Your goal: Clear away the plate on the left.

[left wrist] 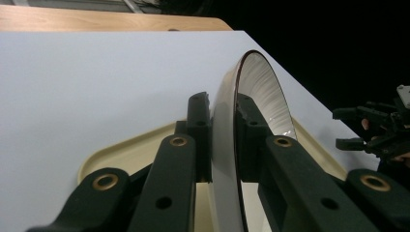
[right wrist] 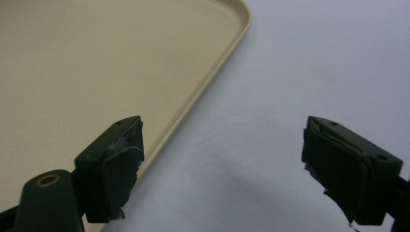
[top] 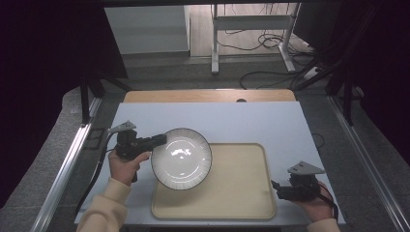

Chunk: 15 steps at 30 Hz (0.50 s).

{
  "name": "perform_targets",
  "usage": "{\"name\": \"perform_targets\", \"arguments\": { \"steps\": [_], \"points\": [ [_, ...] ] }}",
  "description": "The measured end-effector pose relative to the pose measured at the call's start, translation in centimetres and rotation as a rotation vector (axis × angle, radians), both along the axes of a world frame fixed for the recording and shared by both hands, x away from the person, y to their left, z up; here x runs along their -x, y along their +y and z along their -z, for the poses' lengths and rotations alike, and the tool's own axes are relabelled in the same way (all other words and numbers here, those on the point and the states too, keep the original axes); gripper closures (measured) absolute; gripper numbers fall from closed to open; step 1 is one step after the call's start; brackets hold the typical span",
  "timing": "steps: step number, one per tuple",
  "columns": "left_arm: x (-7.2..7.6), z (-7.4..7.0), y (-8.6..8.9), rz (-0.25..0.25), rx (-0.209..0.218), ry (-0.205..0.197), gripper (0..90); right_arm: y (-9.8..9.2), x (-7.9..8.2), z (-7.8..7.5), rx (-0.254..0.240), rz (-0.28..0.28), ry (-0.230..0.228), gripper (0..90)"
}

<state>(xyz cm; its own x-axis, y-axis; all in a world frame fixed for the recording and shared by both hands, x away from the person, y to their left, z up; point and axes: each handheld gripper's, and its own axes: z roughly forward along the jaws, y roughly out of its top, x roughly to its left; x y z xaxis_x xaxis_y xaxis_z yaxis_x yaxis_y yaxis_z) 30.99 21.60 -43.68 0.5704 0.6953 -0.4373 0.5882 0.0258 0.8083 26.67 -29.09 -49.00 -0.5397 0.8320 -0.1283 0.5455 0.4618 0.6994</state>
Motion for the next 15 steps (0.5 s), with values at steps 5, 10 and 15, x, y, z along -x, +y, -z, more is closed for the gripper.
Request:
{"name": "perform_targets", "arguments": {
  "steps": [5,10,15],
  "points": [
    [-0.5,0.5,-1.1,0.02,0.008,0.018,80.4,-0.1,0.0,-0.1,-0.003,0.002,-0.004,15.6],
    [-1.1,1.1,-2.7,0.052,0.019,0.038,80.5,0.0,0.0,-0.1,-0.002,0.001,-0.009,15.6],
    [-1.5,1.4,-4.1,0.079,0.032,0.052,80.5,-0.2,0.0,-0.2,-0.007,0.006,-0.011,15.7]
  ]
}}
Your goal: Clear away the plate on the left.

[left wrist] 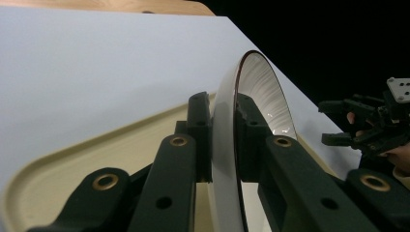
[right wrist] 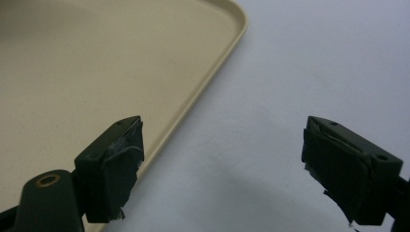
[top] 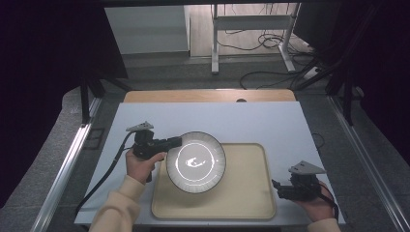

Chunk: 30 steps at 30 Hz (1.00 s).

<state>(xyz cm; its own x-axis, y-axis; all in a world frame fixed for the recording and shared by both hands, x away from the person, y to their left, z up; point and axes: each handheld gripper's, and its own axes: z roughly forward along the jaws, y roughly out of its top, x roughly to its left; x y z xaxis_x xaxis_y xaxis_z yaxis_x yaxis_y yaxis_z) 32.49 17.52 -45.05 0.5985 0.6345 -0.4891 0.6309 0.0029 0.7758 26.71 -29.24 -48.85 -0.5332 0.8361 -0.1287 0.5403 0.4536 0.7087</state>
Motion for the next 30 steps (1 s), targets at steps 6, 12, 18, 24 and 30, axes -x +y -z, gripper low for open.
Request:
{"name": "perform_targets", "arguments": {
  "steps": [6,12,18,24,30],
  "points": [
    [-0.4,0.7,-1.5,0.033,0.015,0.03,80.4,-0.1,0.0,-0.1,-0.001,0.003,-0.004,15.6],
    [-0.7,1.9,-2.5,0.052,0.03,0.068,80.4,-0.1,0.0,-0.1,-0.004,0.005,-0.01,15.6],
    [-1.0,3.2,-3.6,0.078,0.046,0.116,80.3,0.0,0.0,-0.2,-0.006,0.007,-0.013,15.6],
    [-1.2,4.0,-4.6,0.096,0.044,0.14,80.2,-0.1,0.0,-0.2,-0.007,0.007,-0.016,15.6],
    [-1.3,4.5,-5.5,0.11,0.04,0.15,80.2,-0.1,0.0,-0.3,-0.007,0.008,-0.016,15.6]
  ]
}}
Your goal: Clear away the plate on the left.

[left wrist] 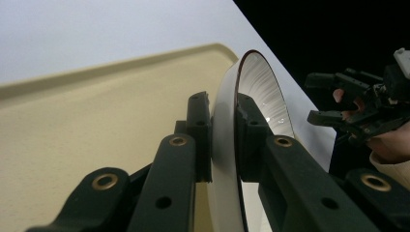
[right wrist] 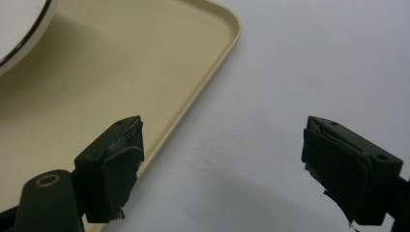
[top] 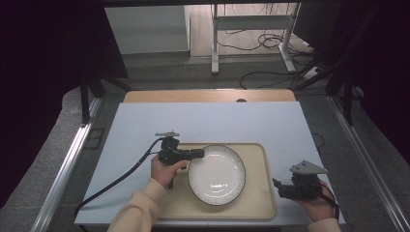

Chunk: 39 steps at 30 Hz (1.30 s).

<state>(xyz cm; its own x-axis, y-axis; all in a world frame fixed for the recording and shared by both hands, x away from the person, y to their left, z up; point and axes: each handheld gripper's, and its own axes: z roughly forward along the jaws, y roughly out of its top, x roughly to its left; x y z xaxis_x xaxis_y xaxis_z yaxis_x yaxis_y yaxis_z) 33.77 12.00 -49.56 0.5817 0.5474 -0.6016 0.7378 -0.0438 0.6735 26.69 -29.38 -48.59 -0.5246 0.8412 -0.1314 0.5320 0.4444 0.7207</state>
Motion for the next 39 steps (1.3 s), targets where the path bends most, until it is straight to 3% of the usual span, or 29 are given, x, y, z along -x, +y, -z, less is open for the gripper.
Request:
{"name": "perform_targets", "arguments": {
  "steps": [6,10,16,19,22,25,27,30,33,35,39],
  "points": [
    [-0.1,0.8,-0.5,0.003,-0.043,0.016,80.1,0.0,0.0,0.0,-0.003,0.003,-0.001,15.6],
    [-0.4,1.1,-0.6,-0.001,-0.046,0.022,80.7,0.0,0.0,0.0,-0.003,0.001,-0.003,15.6],
    [-1.0,2.1,-0.7,-0.01,-0.183,0.026,84.2,0.0,0.0,0.0,-0.004,0.004,-0.001,15.6],
    [-1.2,2.4,-0.6,0.0,-0.216,0.047,83.7,0.0,0.0,0.1,-0.003,0.005,0.0,15.5],
    [-1.1,2.5,-0.7,0.008,-0.236,0.039,82.8,0.0,0.0,0.1,-0.003,0.005,0.001,15.5],
    [-1.0,2.8,-0.8,0.018,-0.291,0.032,80.7,0.0,0.0,0.1,-0.003,0.005,0.0,15.5],
    [-0.9,3.0,-1.0,0.021,-0.316,0.049,75.9,0.0,0.0,0.1,-0.002,0.005,0.0,15.5],
    [-0.6,2.6,-1.1,0.036,-0.313,0.061,63.7,0.0,0.0,0.1,-0.003,0.005,0.001,15.5],
    [-0.4,1.8,-0.6,0.007,-0.336,0.023,48.3,0.0,0.0,0.1,-0.003,0.005,0.0,15.5],
    [0.0,0.7,-0.2,-0.037,-0.326,-0.017,42.0,0.1,0.1,0.1,-0.003,0.003,0.002,15.4],
    [1.0,-0.5,0.4,-0.015,-0.337,-0.058,33.2,0.0,0.1,0.0,-0.006,0.004,0.0,15.4]
  ]
}}
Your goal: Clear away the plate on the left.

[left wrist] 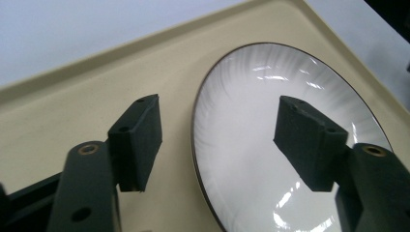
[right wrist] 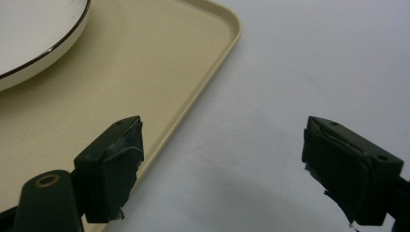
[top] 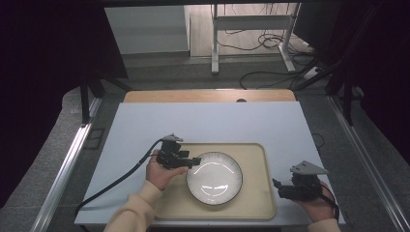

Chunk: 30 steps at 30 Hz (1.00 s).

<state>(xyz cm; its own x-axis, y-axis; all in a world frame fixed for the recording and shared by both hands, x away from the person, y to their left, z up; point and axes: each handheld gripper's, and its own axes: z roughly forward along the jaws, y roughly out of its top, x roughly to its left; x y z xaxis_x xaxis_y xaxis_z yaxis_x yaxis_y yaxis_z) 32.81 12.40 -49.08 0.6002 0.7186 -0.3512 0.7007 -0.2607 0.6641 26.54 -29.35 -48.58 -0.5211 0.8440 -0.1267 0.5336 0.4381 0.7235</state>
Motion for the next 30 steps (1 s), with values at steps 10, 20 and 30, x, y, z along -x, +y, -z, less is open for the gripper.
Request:
{"name": "perform_targets", "arguments": {
  "steps": [10,20,30],
  "points": [
    [4.1,-2.2,4.2,-0.053,0.006,-0.08,30.7,-0.1,0.1,-0.2,-0.015,0.0,-0.01,15.3],
    [10.3,-1.9,8.0,-0.138,-0.049,-0.134,29.7,0.0,0.0,-0.4,-0.025,-0.035,-0.016,15.3],
    [10.7,0.1,11.0,-0.22,-0.004,-0.13,27.1,0.4,0.0,-0.3,-0.027,-0.085,-0.024,15.3]
  ]
}}
